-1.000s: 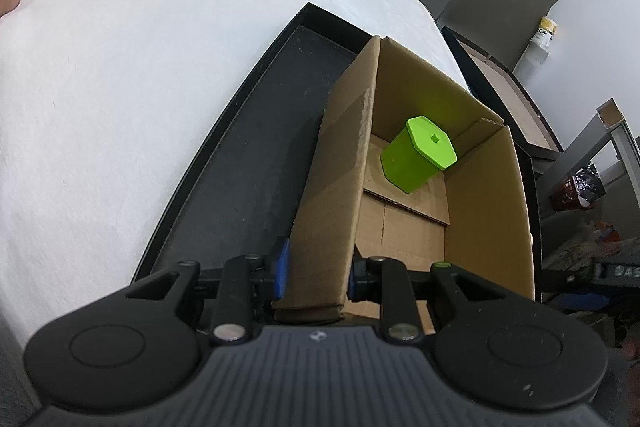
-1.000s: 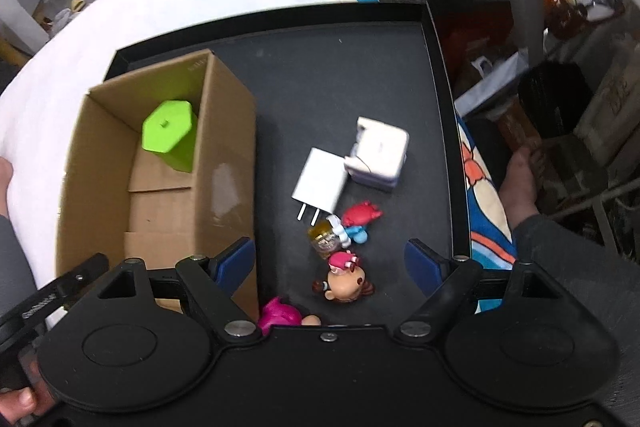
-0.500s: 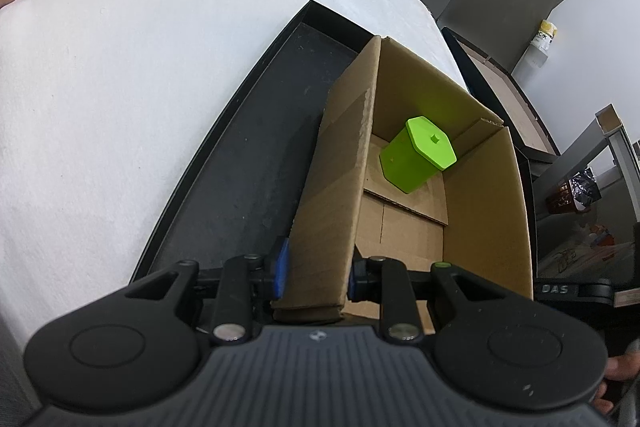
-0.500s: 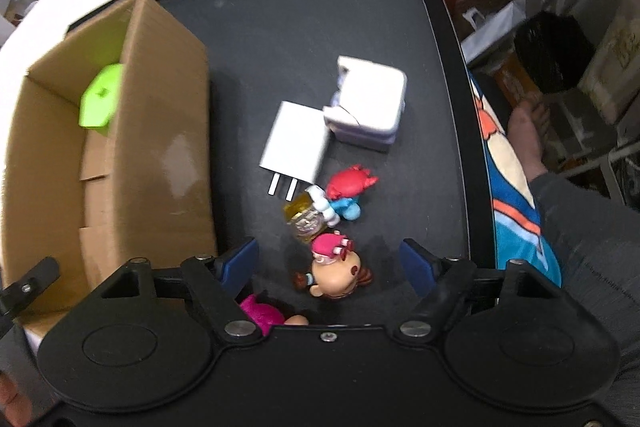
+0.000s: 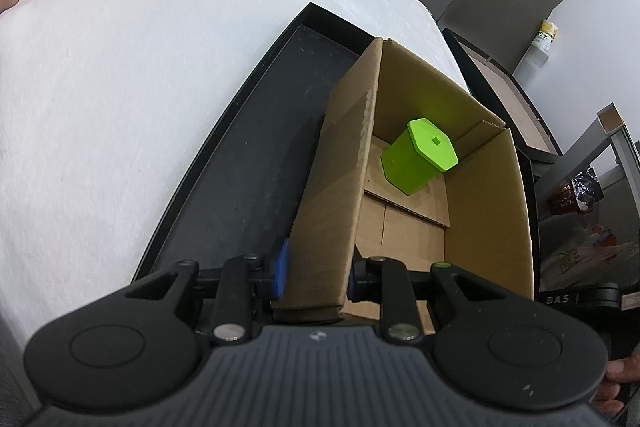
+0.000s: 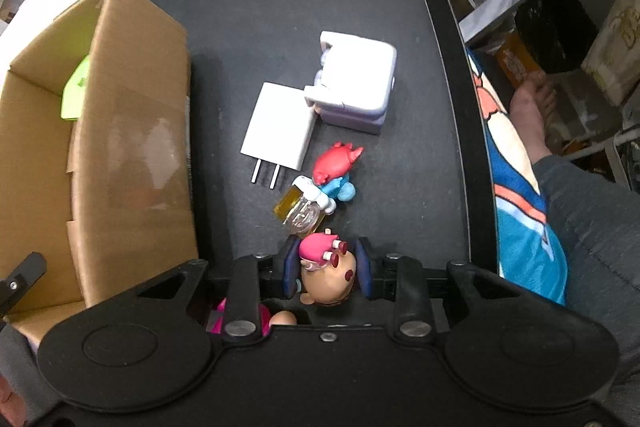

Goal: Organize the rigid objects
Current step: 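Close the right gripper on the small doll figure, then carry the doll into the box and open the right gripper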

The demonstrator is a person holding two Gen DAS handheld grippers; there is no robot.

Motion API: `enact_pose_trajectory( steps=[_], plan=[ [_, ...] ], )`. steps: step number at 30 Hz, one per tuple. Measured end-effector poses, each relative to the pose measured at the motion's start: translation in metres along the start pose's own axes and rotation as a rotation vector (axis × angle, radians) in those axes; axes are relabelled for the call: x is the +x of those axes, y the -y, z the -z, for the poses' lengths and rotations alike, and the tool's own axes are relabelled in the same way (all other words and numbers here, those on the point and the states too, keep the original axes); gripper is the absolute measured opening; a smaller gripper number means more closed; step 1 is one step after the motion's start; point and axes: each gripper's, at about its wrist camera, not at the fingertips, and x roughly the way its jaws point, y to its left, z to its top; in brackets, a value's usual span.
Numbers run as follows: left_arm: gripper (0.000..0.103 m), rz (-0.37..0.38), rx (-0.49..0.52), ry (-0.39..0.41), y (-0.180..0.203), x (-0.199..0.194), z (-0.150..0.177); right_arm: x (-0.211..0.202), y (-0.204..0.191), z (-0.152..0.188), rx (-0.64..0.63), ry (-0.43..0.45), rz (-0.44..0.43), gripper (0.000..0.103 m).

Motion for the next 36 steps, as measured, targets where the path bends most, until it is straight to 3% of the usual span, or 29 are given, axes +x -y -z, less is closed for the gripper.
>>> enact_pose_trajectory(
  steps=[19, 28, 36],
  plan=[
    [0.025, -0.005, -0.005, 0.002, 0.001, -0.002, -0.001, -0.061, -0.028, -0.019, -0.108, 0.107, -0.007, 0.029],
    [0.025, 0.008, -0.018, -0.006, -0.004, -0.001, -0.003, -0.092, -0.071, -0.036, -0.189, 0.163, -0.019, 0.029],
    [0.025, 0.013, -0.027, -0.007, -0.007, -0.002, -0.004, -0.094, -0.114, -0.042, -0.273, 0.168, -0.04, 0.029]
  ],
)
